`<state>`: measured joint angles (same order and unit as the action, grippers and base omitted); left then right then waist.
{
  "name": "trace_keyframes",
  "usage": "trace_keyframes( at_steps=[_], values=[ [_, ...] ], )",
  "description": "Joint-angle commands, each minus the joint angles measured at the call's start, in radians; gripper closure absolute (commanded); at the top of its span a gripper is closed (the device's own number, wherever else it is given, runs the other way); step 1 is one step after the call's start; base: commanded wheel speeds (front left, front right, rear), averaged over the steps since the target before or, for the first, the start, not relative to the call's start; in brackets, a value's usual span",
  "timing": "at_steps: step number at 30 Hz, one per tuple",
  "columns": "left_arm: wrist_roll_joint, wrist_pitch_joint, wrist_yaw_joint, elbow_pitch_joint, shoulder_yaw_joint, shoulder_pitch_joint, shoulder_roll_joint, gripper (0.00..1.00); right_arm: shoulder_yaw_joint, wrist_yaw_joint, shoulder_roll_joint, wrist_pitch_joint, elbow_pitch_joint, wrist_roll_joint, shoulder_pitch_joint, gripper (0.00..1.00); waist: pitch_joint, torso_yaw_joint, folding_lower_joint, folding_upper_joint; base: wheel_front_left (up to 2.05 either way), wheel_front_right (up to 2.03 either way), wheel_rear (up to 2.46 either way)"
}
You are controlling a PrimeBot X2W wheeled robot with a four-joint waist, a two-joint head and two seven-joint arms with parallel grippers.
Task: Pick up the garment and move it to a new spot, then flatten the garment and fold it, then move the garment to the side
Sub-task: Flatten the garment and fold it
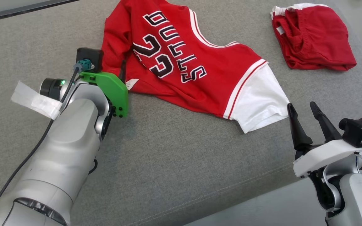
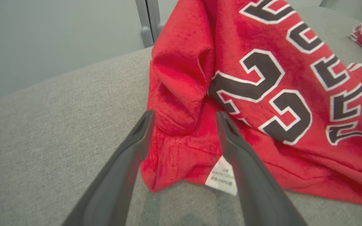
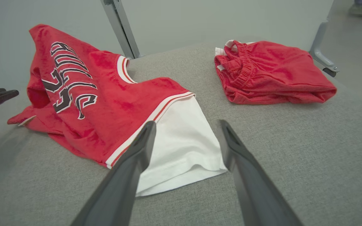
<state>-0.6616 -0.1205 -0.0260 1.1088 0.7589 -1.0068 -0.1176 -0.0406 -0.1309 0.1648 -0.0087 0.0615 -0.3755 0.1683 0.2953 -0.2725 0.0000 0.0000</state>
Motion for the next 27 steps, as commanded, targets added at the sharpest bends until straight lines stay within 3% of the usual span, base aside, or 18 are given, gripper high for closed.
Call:
trace_keyframes(
  at_steps=[1, 10, 20, 27],
  values=[
    [-0.012, 0.024, 0.009, 0.008, 0.001, 0.019, -0.001, 0.0, -0.006, 0.0, -0.004, 0.006, -0.016, 0.005, 0.008, 0.0, -0.003, 0.006, 0.0, 0.0, 0.0, 0.0, 0.0],
    [-0.046, 0.111, 0.032, 0.031, -0.006, 0.031, -0.028, 0.0, -0.025, 0.0, -0.007, 0.009, -0.046, 0.002, 0.023, 0.0, 0.034, -0.041, 0.0, 0.0, 0.0, 0.0, 0.0],
    [-0.082, 0.13, 0.009, 0.051, -0.042, -0.005, -0.062, 0.0, -0.041, 0.0, -0.019, -0.004, -0.047, 0.006, 0.04, 0.0, 0.065, -0.06, 0.0, 0.0, 0.0, 0.0, 0.0],
    [-0.117, 0.16, 0.048, 0.036, -0.056, -0.019, -0.04, 0.0, -0.051, 0.0, -0.02, -0.013, -0.038, 0.003, 0.048, 0.0, 0.071, -0.056, 0.0, 0.0, 0.0, 0.0, 0.0]
  ],
)
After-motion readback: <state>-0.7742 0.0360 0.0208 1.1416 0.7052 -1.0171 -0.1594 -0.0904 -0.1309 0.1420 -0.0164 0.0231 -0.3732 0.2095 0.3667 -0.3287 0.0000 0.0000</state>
